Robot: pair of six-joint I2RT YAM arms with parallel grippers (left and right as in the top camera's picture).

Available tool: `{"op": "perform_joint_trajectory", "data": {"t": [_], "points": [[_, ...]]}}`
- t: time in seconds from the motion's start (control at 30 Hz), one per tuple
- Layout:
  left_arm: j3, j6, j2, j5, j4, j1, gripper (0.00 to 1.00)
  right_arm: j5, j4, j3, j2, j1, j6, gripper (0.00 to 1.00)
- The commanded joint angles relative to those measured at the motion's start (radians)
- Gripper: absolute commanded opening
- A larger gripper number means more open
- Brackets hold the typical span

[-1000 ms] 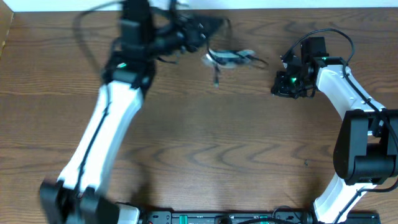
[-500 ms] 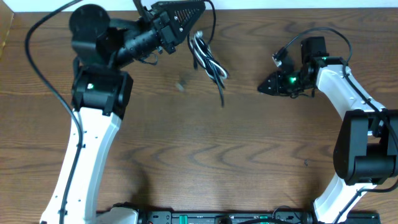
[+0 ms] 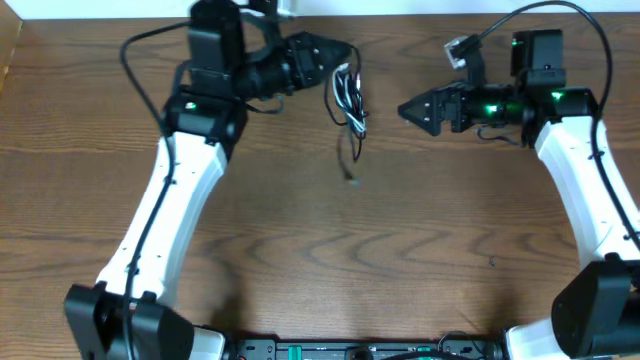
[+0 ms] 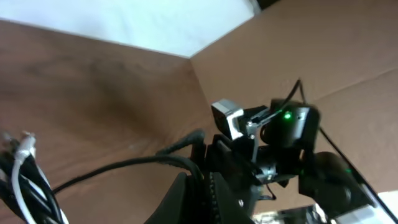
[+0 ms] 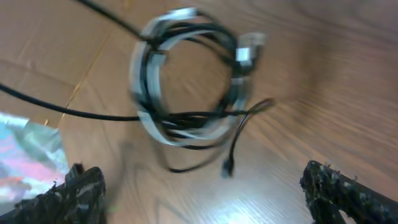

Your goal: Untangle cables

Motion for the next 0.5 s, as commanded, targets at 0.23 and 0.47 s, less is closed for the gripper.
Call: {"op": "perform_joint_trajectory", "data": {"t": [0.23, 0.47], "points": [[0.017, -0.04, -0.001, 0.01, 0.003, -0.046, 0.07, 0.227, 0.126, 0.005, 0.075, 0.177, 0.236, 0.92], [0.017, -0.054, -0.001, 0.01, 0.003, -0.046, 0.07, 0.462, 0.203, 0.005, 0.117, 0.251, 0.505, 0.66]]}}
